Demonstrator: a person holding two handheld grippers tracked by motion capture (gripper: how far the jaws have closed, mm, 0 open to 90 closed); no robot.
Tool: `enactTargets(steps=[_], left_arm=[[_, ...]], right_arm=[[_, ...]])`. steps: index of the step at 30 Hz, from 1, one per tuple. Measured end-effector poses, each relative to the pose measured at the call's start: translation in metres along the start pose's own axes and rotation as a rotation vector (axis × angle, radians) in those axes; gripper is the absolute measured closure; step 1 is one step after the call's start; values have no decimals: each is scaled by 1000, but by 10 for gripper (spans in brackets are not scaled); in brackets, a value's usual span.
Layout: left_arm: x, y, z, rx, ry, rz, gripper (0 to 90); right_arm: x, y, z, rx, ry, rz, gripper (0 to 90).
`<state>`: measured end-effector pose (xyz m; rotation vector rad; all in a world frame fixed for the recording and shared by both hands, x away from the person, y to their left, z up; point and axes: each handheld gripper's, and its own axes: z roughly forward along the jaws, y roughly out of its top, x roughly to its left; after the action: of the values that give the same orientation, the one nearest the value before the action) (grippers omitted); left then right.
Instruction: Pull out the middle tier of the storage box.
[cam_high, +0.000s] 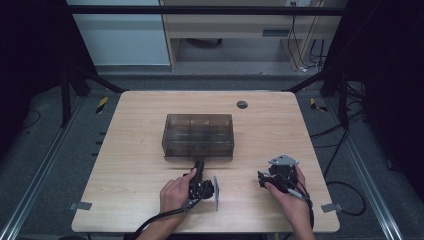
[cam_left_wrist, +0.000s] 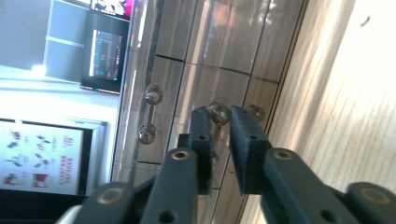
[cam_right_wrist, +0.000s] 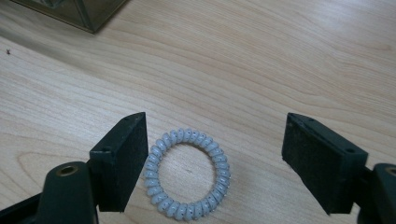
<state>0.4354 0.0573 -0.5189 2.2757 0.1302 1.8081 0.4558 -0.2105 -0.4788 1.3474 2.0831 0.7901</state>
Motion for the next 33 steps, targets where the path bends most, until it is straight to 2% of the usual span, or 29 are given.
enactTargets(steps=[4,6,8,10,11,13,18,25,33], left_arm=[[7,0,-5,-19,-31,-55,661],[11,1,-8,-23,-58,-81,638],[17,0,-9,-31,-105,-124,609],[21,-1,-11,-34,-129,-137,591],[23,-2,-12,-41,-158,-155,582],[27,-4,-13,-43,-189,-165,569],[35,-9,-12,-35,-247,-194,527],[47,-24,-14,-43,-267,-220,492],[64,-55,-22,-29,-269,-248,470]], right_arm=[[2,1,0,-7,9,-4,218],[3,3,-1,-13,16,-11,219],[4,4,-1,-17,20,-18,221],[5,6,-1,-17,25,-26,225],[6,6,0,-17,26,-29,227],[8,7,0,-19,34,-34,234],[11,9,1,-20,48,-56,250],[13,9,0,-13,51,-67,268],[21,13,0,-13,75,-100,303]])
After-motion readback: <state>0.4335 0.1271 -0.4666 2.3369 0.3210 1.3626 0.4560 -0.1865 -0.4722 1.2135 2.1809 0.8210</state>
